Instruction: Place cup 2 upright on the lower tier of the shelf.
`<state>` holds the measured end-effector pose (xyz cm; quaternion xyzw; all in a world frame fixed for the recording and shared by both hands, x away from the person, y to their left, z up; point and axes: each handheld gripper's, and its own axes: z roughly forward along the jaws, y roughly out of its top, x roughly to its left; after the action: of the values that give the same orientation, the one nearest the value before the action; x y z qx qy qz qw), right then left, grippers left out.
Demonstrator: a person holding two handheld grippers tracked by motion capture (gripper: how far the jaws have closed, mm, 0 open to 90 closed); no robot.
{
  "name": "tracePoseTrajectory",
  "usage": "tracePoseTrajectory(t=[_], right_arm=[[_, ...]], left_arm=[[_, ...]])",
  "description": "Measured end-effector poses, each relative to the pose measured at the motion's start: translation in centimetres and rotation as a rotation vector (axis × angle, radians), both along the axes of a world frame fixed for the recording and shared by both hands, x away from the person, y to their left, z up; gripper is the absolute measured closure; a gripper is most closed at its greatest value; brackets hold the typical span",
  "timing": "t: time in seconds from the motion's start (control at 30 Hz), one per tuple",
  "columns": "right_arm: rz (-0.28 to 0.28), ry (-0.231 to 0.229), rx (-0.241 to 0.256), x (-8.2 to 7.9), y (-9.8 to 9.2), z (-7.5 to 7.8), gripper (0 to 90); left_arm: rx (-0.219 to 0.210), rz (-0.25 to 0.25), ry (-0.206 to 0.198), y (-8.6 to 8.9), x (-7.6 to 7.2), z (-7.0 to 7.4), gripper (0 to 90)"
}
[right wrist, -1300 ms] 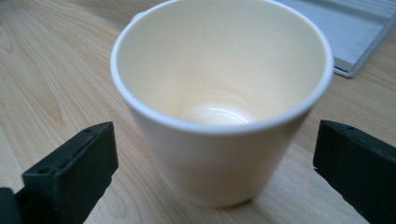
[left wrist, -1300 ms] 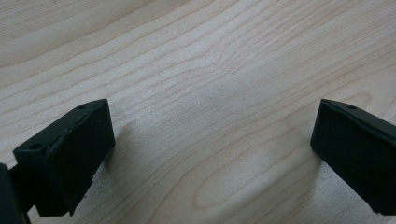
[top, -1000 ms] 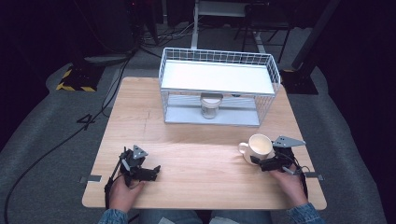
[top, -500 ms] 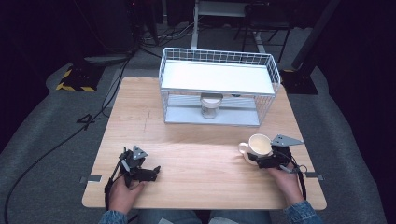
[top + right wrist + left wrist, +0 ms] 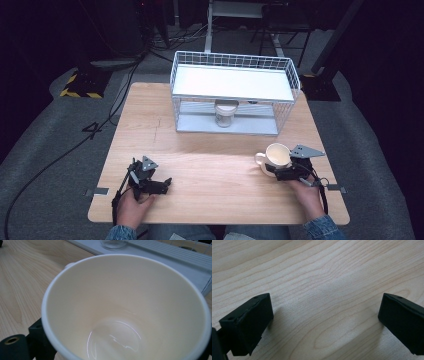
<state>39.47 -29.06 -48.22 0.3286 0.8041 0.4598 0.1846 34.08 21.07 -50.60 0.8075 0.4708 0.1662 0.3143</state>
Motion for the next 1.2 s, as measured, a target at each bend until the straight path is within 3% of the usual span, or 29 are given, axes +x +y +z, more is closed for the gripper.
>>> tracePoseTrajectory(t=[0.27, 0.67, 1.2], right_arm=[[0.000, -0.010, -0.006, -0.5, 0.1, 0.9, 9.1], [0.022, -0.034, -0.001, -1.1, 0.7, 4.4, 9.1], [0.034, -0.028, 0.018, -0.6, 1.3, 7.6, 9.1]], left_arm=[[0.000, 0.000, 0.000, 0.0, 0.0, 0.0, 0.2], [0.000, 0.000, 0.000, 0.0, 0.0, 0.0, 0.2], [0.000, 0.000, 0.000, 0.0, 0.0, 0.0, 0.2]])
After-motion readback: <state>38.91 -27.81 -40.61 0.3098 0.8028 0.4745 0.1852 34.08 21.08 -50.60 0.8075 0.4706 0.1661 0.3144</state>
